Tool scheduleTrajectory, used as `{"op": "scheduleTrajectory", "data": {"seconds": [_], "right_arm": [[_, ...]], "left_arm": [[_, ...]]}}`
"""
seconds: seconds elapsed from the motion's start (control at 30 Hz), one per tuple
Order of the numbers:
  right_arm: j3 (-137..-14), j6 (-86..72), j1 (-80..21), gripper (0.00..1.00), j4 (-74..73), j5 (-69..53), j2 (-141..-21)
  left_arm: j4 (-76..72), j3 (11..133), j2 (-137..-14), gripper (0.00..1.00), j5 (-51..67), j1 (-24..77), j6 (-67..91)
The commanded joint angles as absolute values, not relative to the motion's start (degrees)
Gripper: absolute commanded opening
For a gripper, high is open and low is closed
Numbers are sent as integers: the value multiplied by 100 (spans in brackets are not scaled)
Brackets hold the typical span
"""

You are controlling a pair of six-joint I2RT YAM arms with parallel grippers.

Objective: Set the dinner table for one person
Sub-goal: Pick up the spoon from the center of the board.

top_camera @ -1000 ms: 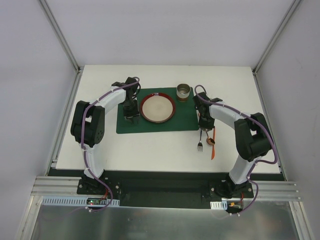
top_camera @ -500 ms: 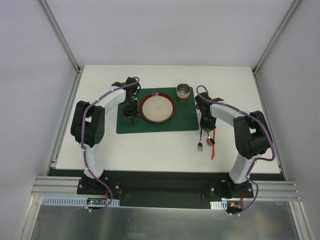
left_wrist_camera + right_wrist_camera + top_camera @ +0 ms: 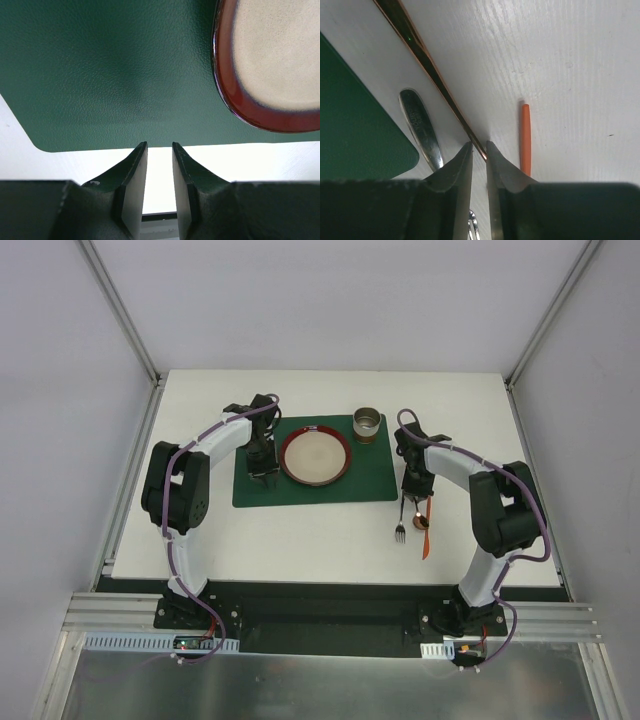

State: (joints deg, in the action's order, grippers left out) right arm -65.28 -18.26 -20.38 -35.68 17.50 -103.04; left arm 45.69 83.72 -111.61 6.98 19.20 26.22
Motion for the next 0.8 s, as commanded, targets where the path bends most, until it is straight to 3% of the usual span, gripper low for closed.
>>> {"op": "scheduleTrajectory", "data": {"seconds": [0.0,0.1,0.77], "right_arm": [[-6486,-1723,-1960,14,-3480,1635,-10345],[-6504,-1723,-1951,0,-3542,1670,-10354],[-6846,-1415,-1960,0,-4052,2197,-9756]], "left_arm": [[4649,8481,-11145,26,747,1969,2531],[4649,8481,-11136,25,756,1969,2540],[4649,8525,-11180,24,870,1969,2584]]}}
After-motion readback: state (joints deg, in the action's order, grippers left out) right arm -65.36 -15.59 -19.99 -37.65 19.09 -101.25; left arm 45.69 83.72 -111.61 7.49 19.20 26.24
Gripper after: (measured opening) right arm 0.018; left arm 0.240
